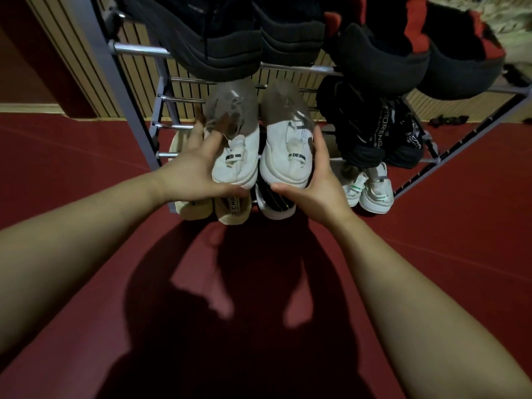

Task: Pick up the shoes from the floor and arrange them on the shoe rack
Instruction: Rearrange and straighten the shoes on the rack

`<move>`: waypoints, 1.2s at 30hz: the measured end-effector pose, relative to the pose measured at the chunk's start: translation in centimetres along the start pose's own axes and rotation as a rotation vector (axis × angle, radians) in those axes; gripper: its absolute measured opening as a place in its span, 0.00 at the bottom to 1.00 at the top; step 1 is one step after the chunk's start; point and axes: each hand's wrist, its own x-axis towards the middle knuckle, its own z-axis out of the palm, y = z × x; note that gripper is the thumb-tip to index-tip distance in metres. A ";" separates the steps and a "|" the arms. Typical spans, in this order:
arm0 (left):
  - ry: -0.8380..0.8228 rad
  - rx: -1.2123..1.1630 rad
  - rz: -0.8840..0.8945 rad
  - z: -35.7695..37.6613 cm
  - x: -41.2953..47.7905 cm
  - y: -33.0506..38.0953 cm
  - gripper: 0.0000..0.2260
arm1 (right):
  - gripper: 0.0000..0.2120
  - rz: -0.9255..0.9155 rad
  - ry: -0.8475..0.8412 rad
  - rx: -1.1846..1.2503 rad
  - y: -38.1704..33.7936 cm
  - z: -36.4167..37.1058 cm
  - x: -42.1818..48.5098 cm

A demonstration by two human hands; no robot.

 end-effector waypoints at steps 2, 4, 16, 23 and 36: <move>0.038 -0.009 0.009 0.2 0.5 0.0 0.59 | 0.56 -0.014 -0.014 -0.068 -0.2 0.0 0.6; 0.075 -0.007 0.018 0.3 1.0 0.2 0.58 | 0.57 -0.029 -0.024 -0.138 -0.3 -0.1 0.9; 0.085 0.076 0.090 -0.2 4.3 -0.5 0.61 | 0.53 -0.010 -0.018 -0.291 -0.2 -0.2 3.0; 0.025 0.099 -0.012 -0.3 4.3 -0.1 0.60 | 0.52 0.021 0.002 -0.351 -0.7 0.3 2.9; -0.223 0.124 -0.317 -5.1 -1.7 6.7 0.47 | 0.50 0.133 -0.261 -0.312 -8.0 -3.1 -0.8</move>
